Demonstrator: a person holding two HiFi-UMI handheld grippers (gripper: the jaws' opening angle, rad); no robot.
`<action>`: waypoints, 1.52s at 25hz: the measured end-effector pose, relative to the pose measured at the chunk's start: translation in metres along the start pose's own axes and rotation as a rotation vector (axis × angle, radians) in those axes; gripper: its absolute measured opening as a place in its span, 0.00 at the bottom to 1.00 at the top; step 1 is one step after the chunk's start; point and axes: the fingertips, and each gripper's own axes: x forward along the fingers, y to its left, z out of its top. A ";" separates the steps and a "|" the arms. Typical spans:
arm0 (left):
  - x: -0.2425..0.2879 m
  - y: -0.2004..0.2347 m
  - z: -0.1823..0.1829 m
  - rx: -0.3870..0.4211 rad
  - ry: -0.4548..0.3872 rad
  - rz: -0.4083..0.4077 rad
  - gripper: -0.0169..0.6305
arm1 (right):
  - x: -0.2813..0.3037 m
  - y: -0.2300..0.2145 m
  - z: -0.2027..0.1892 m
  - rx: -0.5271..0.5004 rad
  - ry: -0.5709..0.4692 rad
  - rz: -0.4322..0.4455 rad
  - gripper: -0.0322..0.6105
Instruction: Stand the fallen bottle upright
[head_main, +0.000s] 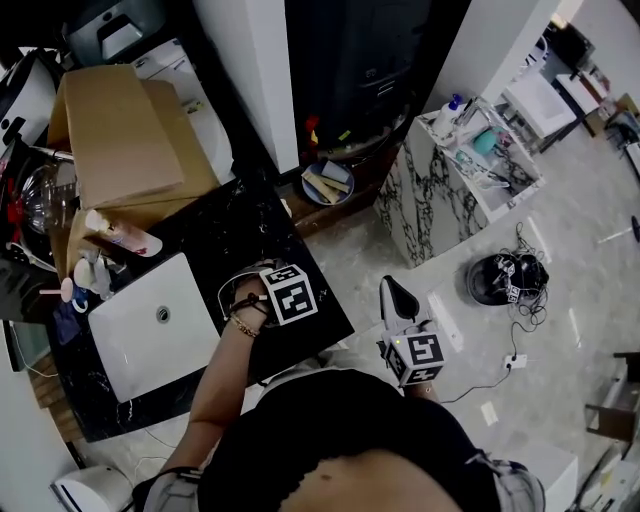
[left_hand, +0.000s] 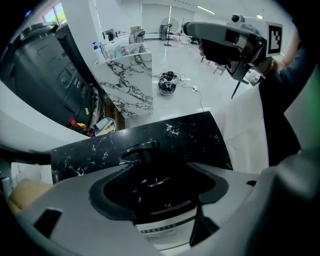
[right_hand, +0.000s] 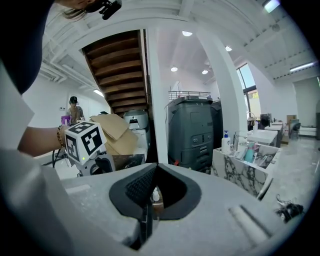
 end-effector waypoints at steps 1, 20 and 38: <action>0.005 0.001 0.000 -0.003 0.009 -0.002 0.53 | 0.000 0.001 0.001 0.000 -0.002 0.002 0.06; -0.028 0.024 -0.009 -0.292 -0.321 0.117 0.36 | 0.007 0.028 0.003 -0.043 -0.006 0.091 0.05; -0.098 0.067 -0.070 -0.754 -0.825 0.585 0.35 | 0.025 0.060 -0.002 -0.091 0.033 0.185 0.06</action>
